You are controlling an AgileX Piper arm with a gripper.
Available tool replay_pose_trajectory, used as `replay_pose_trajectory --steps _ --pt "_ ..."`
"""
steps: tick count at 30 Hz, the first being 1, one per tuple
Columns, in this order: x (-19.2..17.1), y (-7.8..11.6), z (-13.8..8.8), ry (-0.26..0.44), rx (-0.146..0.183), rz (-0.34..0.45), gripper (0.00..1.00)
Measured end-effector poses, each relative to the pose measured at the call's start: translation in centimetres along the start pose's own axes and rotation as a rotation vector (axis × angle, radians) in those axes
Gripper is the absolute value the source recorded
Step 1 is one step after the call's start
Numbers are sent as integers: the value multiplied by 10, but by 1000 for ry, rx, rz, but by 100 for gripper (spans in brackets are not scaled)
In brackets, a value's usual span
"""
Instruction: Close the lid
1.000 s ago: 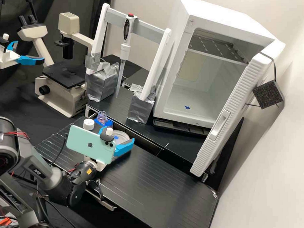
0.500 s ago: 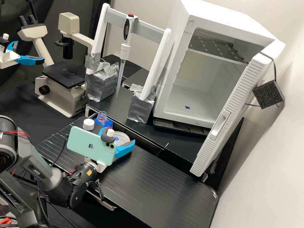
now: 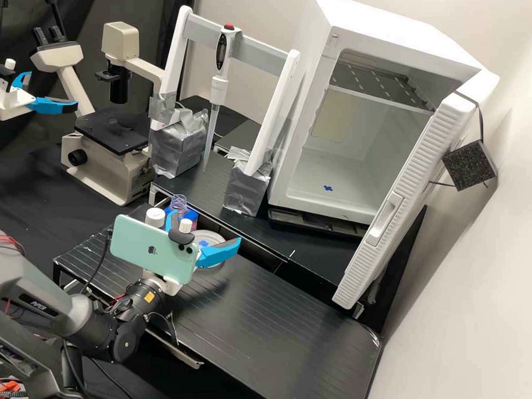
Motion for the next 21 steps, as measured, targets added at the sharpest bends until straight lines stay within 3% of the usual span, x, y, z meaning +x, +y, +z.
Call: replay_pose_trajectory --steps 5,8,11,16,21 --pt "10 -2 -12 43 52 96 100" --pt "16 -8 -16 35 74 112 100" --pt "21 -13 -21 0 61 149 100" --pt "32 -19 -23 -34 99 162 100" --pt "35 -19 -23 -35 110 158 100"
